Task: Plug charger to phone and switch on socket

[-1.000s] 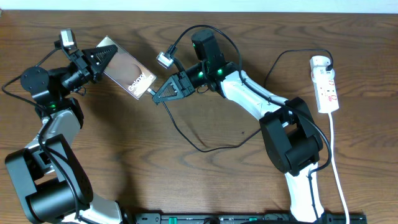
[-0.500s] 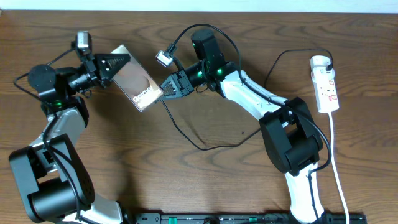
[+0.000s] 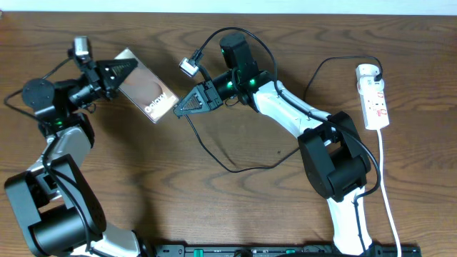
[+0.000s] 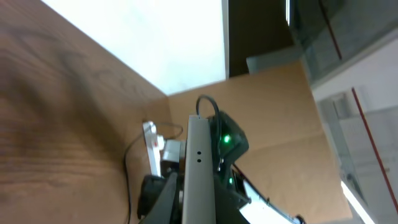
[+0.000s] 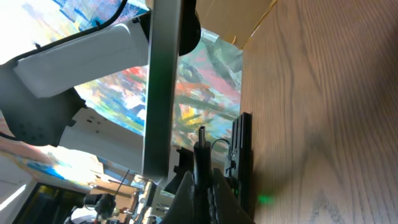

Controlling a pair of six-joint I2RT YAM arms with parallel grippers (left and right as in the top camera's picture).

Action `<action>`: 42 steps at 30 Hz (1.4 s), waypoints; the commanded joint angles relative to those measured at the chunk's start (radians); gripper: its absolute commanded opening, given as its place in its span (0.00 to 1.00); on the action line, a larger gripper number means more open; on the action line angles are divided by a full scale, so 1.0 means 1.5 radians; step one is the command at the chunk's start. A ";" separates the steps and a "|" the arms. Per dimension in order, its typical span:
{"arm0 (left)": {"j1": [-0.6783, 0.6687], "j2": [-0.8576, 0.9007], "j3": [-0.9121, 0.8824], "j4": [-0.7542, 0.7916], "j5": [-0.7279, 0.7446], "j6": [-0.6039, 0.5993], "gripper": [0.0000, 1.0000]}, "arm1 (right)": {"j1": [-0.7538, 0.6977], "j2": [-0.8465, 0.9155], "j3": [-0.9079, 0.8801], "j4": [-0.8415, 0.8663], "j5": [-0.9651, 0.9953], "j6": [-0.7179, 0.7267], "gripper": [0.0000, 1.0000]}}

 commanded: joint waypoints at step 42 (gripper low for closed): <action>0.023 -0.011 0.020 0.045 -0.058 -0.011 0.07 | 0.024 -0.029 0.013 0.108 -0.017 0.094 0.01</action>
